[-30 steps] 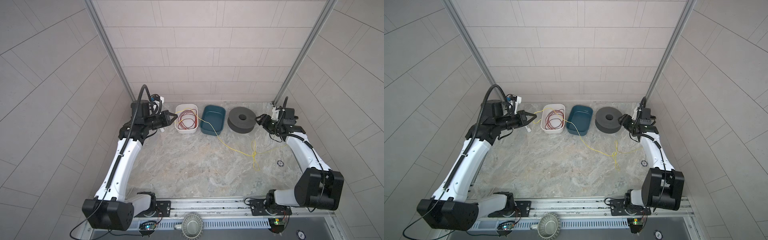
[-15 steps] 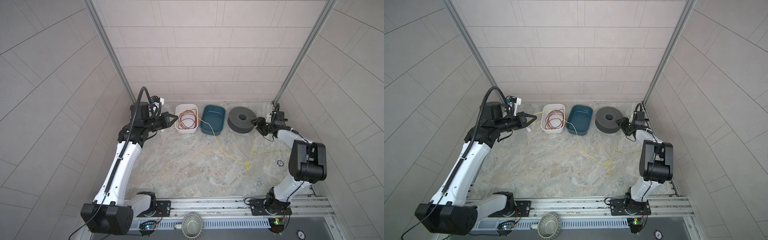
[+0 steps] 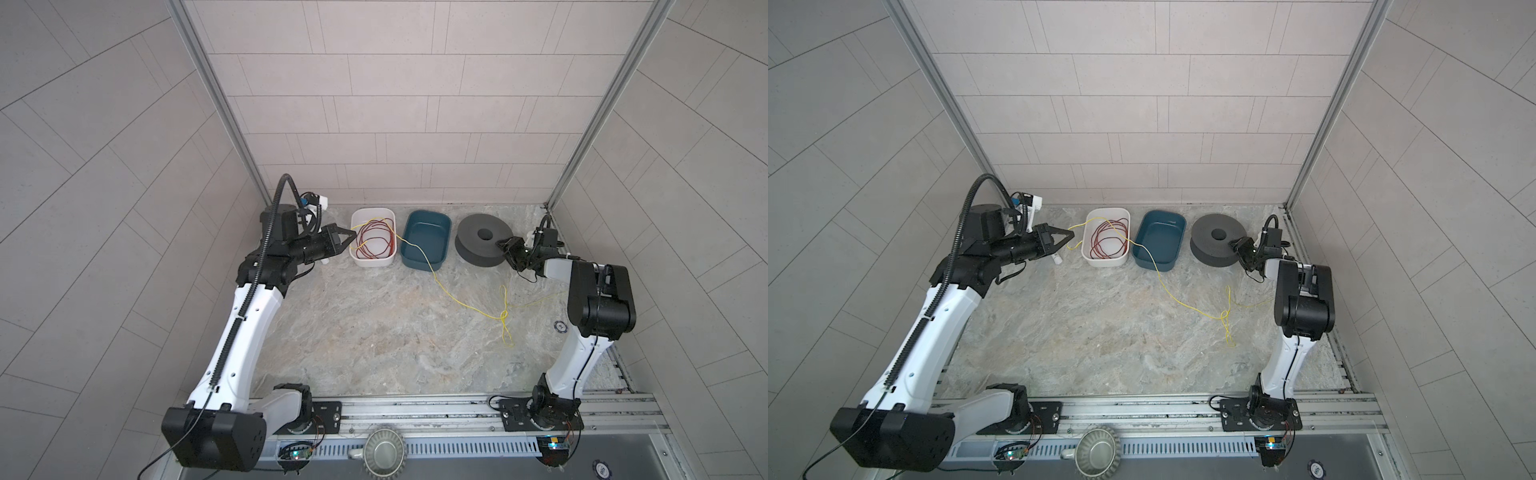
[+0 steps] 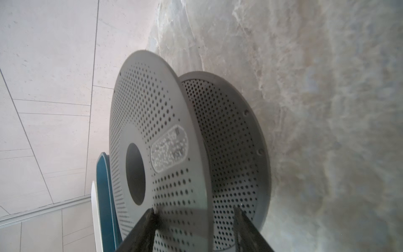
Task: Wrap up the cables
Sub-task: 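Grasp the flange of the grey spool with the right gripper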
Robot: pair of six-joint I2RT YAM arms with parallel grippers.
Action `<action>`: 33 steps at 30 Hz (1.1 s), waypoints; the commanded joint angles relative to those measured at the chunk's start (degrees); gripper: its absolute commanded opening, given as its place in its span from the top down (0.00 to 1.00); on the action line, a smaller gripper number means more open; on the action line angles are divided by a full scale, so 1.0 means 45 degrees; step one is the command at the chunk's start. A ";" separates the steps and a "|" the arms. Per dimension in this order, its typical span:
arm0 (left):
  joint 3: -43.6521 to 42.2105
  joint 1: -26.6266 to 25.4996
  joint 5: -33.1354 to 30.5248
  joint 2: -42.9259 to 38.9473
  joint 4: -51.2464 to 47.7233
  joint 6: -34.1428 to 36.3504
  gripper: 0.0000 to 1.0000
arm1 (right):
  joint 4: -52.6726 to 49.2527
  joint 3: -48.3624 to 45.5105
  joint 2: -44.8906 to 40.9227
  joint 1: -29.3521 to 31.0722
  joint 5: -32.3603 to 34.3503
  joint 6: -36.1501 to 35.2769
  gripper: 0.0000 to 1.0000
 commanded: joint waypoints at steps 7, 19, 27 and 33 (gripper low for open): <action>-0.0132 -0.0027 0.0185 -0.0104 0.0561 -0.0200 1.00 | 0.4107 -0.0007 0.1554 0.0050 -0.0418 0.2123 0.64; -0.0330 -0.0028 0.0141 -0.0115 0.0563 -0.0033 1.00 | 0.2496 0.0147 0.0223 -0.0008 0.0043 0.0797 1.00; -0.0354 -0.0035 -0.0037 -0.0138 0.0507 0.0004 1.00 | -0.2817 0.1762 -0.2693 0.0379 0.1905 -0.2488 1.00; -0.0289 -0.0033 -0.0050 -0.0297 0.0040 0.0607 1.00 | -0.6059 0.2356 -0.4952 0.1421 0.3786 -0.4258 1.00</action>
